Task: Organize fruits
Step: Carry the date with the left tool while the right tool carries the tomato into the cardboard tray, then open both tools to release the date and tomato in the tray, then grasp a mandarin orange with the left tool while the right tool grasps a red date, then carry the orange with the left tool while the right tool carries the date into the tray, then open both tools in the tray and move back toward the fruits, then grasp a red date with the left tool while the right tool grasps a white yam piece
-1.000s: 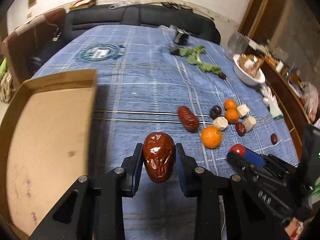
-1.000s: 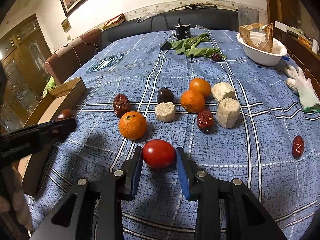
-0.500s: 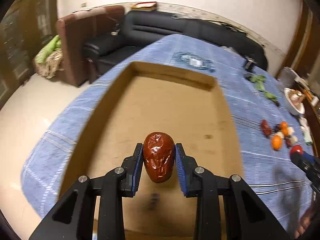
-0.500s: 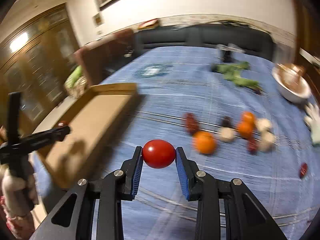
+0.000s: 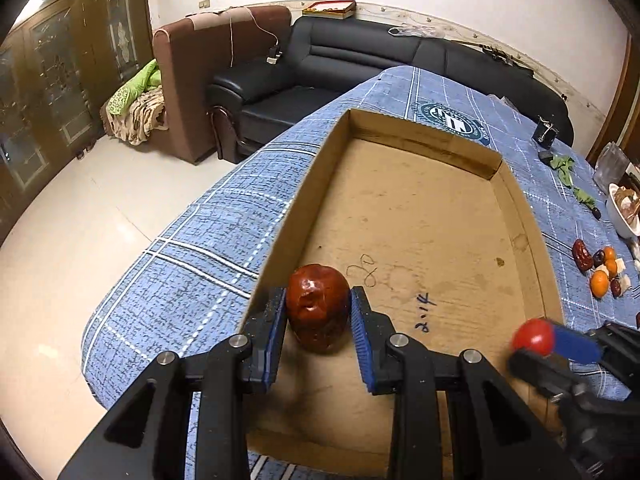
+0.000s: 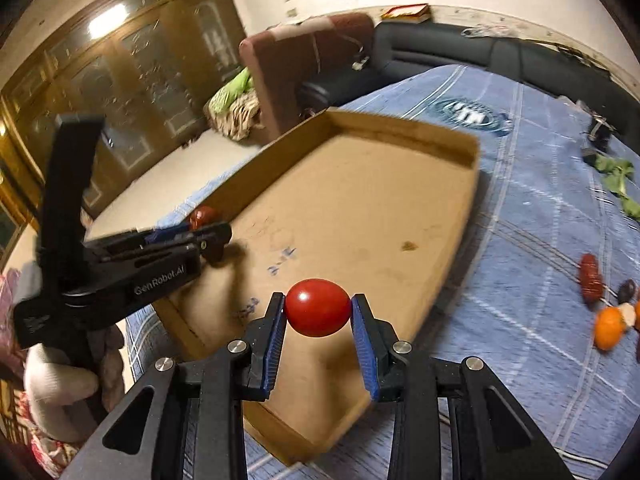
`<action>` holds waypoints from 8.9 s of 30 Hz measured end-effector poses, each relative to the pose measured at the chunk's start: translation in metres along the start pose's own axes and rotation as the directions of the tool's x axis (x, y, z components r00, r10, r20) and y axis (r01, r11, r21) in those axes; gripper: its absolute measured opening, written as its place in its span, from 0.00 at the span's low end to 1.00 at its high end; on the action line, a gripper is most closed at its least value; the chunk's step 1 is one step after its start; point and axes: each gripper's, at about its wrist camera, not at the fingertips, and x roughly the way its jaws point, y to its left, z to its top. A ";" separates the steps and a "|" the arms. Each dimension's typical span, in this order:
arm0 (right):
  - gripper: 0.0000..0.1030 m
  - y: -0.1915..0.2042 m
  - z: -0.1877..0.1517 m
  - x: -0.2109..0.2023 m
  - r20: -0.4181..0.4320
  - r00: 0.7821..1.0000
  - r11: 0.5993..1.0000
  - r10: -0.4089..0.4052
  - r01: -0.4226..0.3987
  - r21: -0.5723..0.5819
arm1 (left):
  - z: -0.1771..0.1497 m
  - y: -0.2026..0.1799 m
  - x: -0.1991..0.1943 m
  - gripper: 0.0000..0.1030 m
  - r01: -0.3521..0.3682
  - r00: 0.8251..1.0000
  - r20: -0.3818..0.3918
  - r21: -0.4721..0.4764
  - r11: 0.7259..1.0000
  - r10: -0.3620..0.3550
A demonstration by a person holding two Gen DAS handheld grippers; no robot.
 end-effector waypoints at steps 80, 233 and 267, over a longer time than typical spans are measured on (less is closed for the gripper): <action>0.47 -0.336 -0.152 -0.186 -0.045 0.813 0.542 -0.581 0.427 0.723 | -0.018 -0.318 0.016 0.70 0.440 0.897 -0.154 0.400 0.804 -0.414; 0.37 -0.295 -0.082 -0.148 0.126 0.874 0.706 -0.469 0.285 0.648 | 0.033 -0.282 0.039 0.75 0.322 0.947 -0.084 0.211 0.923 -0.312; 0.38 -0.285 -0.081 -0.115 0.066 0.879 0.757 -0.472 0.365 0.541 | 0.019 -0.318 0.070 0.55 0.382 0.924 -0.116 0.367 0.848 -0.365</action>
